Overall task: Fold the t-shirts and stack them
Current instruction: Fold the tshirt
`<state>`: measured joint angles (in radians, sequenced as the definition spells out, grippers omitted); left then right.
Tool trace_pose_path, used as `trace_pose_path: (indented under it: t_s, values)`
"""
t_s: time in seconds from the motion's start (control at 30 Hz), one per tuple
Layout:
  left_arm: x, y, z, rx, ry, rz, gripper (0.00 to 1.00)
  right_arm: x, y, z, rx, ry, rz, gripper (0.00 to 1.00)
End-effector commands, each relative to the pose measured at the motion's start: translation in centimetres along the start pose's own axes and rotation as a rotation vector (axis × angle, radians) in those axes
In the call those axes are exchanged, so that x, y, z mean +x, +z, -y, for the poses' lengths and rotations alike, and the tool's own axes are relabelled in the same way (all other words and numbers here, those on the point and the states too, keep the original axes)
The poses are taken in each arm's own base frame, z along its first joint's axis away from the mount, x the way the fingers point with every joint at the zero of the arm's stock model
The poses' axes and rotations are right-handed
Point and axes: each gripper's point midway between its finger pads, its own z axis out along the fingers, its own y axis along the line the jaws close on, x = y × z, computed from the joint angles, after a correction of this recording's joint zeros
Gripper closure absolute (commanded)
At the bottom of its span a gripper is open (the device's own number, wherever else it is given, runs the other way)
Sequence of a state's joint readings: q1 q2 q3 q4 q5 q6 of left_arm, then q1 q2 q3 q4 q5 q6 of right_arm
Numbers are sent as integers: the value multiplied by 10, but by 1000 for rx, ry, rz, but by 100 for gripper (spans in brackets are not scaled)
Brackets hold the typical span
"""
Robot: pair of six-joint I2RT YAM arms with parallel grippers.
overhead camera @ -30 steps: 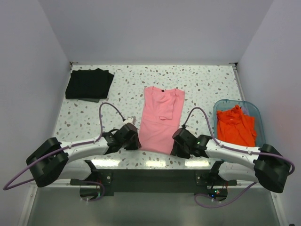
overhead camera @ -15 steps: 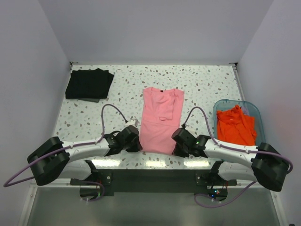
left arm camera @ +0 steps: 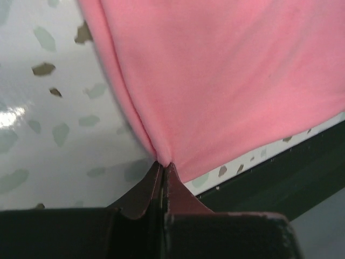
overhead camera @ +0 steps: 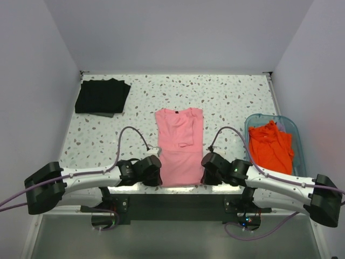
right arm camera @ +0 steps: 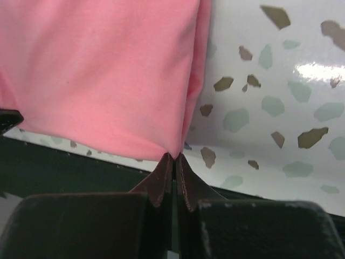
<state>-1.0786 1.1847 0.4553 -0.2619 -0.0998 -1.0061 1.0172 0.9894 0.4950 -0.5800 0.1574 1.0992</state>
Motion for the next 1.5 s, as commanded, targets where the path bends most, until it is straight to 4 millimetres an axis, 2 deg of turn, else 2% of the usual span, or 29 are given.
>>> trace_pose_path:
  t_s: [0.0, 0.13, 0.27, 0.33, 0.4, 0.47, 0.53, 0.57, 0.63, 0.67, 0.73, 0.77, 0.83, 0.87, 0.93, 0.97, 1.0, 1.03, 1.1, 1.17, 1.2, 1.23, 1.27, 1.3, 1.33, 1.37, 1.4, 1.43, 1.47]
  values:
    - [23, -15, -10, -46, 5, -54, 100, 14, -19, 8, 27, -84, -24, 100]
    - [7, -32, 2, -32, 2, 1, 100, -5, -40, 8, 51, -109, 53, 100]
    - [-34, -53, 22, -22, 11, 117, 100, -37, -63, -5, 71, -135, 162, 100]
    - [-55, -55, 27, -20, 18, 154, 100, -52, -67, -5, 111, -167, 219, 100]
    - [-77, -54, 26, -15, 20, 181, 100, -68, -71, -14, 140, -194, 250, 100]
    - [-100, -55, 35, 13, 16, 216, 100, -85, -75, -27, 130, -198, 281, 100]
    - [-130, -56, 40, 6, 27, 269, 100, -104, -67, -33, 129, -199, 282, 100]
    - [-144, -56, 38, -7, 37, 291, 100, -126, -66, -38, 110, -180, 317, 100]
    - [-167, -53, 42, -15, 30, 327, 100, -142, -55, -42, 114, -179, 315, 100]
    - [-178, -50, 38, -12, 16, 333, 100, -163, -59, -49, 105, -179, 347, 100]
    - [-200, -45, 40, 0, -6, 360, 100, -179, -48, -52, 125, -187, 342, 100]
    - [-212, -44, 34, -12, -25, 378, 100, -197, -50, -60, 99, -177, 368, 100]
    - [-234, -40, 36, -6, -39, 405, 100, -211, -35, -60, 110, -174, 351, 100]
    - [-245, -39, 30, -25, -55, 423, 100, -230, -34, -62, 101, -150, 375, 100]
    - [-266, -36, 32, -20, -67, 448, 100, -242, -19, -58, 111, -148, 347, 100]
    - [-277, -35, 26, -34, -79, 467, 100, -260, -20, -59, 99, -130, 376, 100]
    - [-284, -33, 23, -41, -90, 476, 100, -267, -16, -59, 90, -125, 375, 100]
    - [-295, -28, 25, -27, -96, 482, 100, -273, -11, -57, 92, -121, 372, 100]
    - [-309, -16, 13, -44, -122, 479, 100, -293, 3, -54, 85, -102, 364, 100]
    - [-330, -14, 10, -36, -130, 508, 100, -311, 21, -49, 90, -88, 358, 100]
    - [-332, 0, 4, -45, -130, 492, 100, -317, 27, -47, 88, -81, 349, 100]
    - [-346, 0, 8, -29, -130, 515, 100, -321, 34, -49, 72, -79, 335, 100]
    - [-354, 3, 0, -35, -140, 524, 100, -335, 38, -50, 61, -71, 353, 100]
    - [-356, 18, -9, -44, -148, 506, 100, -336, 57, -47, 66, -74, 322, 100]
    - [-369, 21, -8, -25, -149, 529, 100, -338, 67, -46, 61, -76, 306, 95]
    - [-375, 26, -15, -19, -154, 519, 100, -353, 66, -49, 58, -84, 325, 77]
    - [-380, 36, -20, -17, -157, 520, 87, -351, 86, -41, 88, -85, 288, 63]
    - [-385, 37, -27, -15, -165, 532, 75, -368, 81, -43, 92, -85, 316, 50]
    - [-386, 38, -28, 1, -161, 528, 63, -369, 82, -38, 113, -89, 302, 33]
